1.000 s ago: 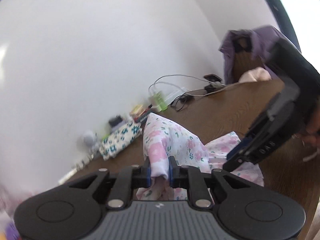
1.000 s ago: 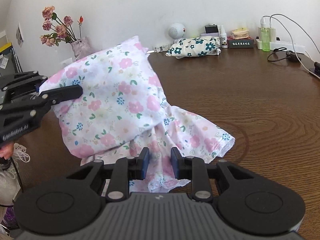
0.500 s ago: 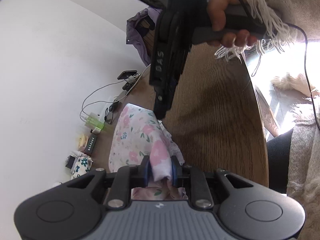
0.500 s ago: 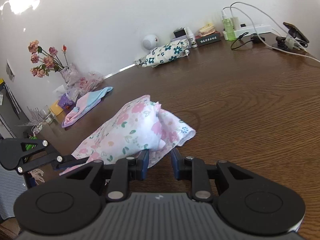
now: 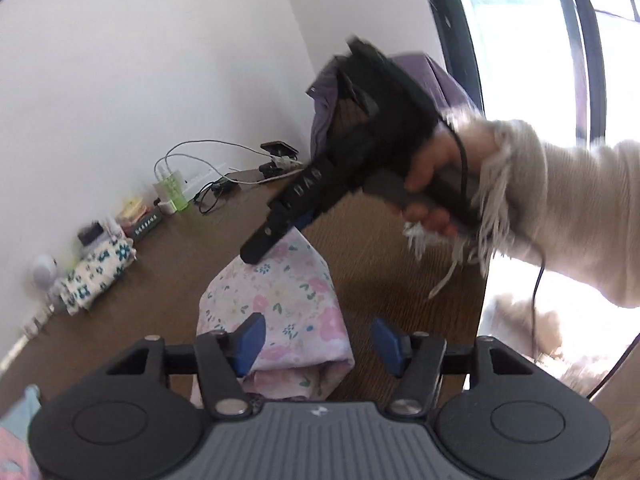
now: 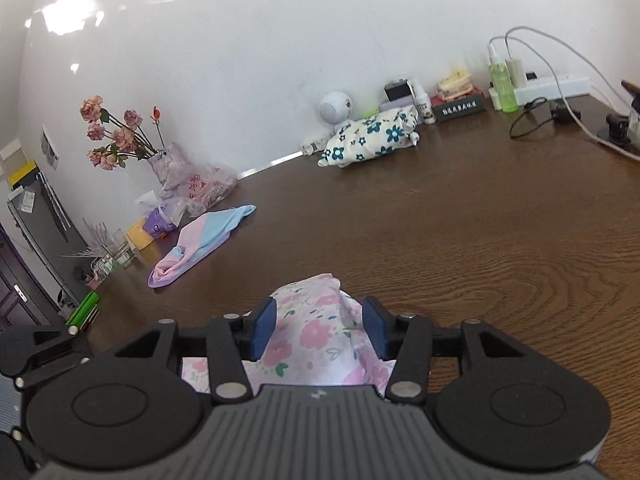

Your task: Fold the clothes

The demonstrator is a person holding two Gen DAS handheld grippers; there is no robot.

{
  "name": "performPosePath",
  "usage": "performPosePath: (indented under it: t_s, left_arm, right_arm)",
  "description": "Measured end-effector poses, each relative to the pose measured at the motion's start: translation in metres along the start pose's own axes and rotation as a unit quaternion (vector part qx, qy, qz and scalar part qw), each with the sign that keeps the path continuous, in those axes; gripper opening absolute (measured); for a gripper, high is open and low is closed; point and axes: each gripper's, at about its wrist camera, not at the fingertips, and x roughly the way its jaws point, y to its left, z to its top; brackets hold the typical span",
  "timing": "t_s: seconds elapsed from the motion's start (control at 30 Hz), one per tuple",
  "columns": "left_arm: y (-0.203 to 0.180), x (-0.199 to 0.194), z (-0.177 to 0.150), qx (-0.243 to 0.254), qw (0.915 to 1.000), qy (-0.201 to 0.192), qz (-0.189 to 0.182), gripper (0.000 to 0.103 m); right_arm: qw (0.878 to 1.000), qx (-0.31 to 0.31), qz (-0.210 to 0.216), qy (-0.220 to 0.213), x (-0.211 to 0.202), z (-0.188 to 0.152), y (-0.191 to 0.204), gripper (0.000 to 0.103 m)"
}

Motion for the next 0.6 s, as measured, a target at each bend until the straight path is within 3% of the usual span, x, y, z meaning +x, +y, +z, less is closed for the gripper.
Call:
performPosePath:
  t_s: [0.1, 0.17, 0.2, 0.23, 0.3, 0.43, 0.57, 0.6]
  left_arm:
    - [0.026, -0.005, 0.002, -0.112, 0.9935, -0.009, -0.016, 0.060]
    - [0.042, 0.004, -0.002, -0.178, 0.9838, 0.014, -0.018, 0.039]
    - [0.052, 0.012, -0.006, -0.210, 0.9770, 0.029, -0.024, 0.015]
    - [0.060, 0.019, -0.011, -0.236, 0.9705, 0.042, -0.027, 0.007]
    - [0.073, 0.027, -0.022, -0.267, 0.9619, 0.056, -0.023, 0.008]
    - [0.083, 0.028, -0.036, -0.276, 0.9592, 0.061, 0.007, 0.008]
    - [0.092, 0.017, -0.042, -0.309, 0.9499, 0.045, 0.019, 0.009]
    - [0.094, 0.014, -0.043, -0.317, 0.9474, 0.041, 0.022, 0.016]
  right_arm:
    - [1.000, 0.023, -0.006, 0.018, 0.010, -0.007, -0.008, 0.048]
    - [0.999, 0.036, -0.013, 0.028, 0.014, -0.013, -0.012, 0.045]
    - [0.999, 0.043, -0.018, 0.029, 0.014, -0.017, -0.011, 0.044]
    - [0.998, 0.049, -0.022, 0.030, 0.013, -0.021, -0.011, 0.044]
    - [0.997, 0.057, -0.031, 0.029, 0.010, -0.030, -0.007, 0.043]
    - [0.997, 0.062, -0.040, 0.027, -0.001, -0.047, 0.009, 0.043]
    - [0.998, 0.058, -0.030, 0.017, -0.012, -0.060, 0.028, 0.044]
    - [0.998, 0.054, -0.028, 0.005, -0.018, -0.060, 0.032, 0.046]
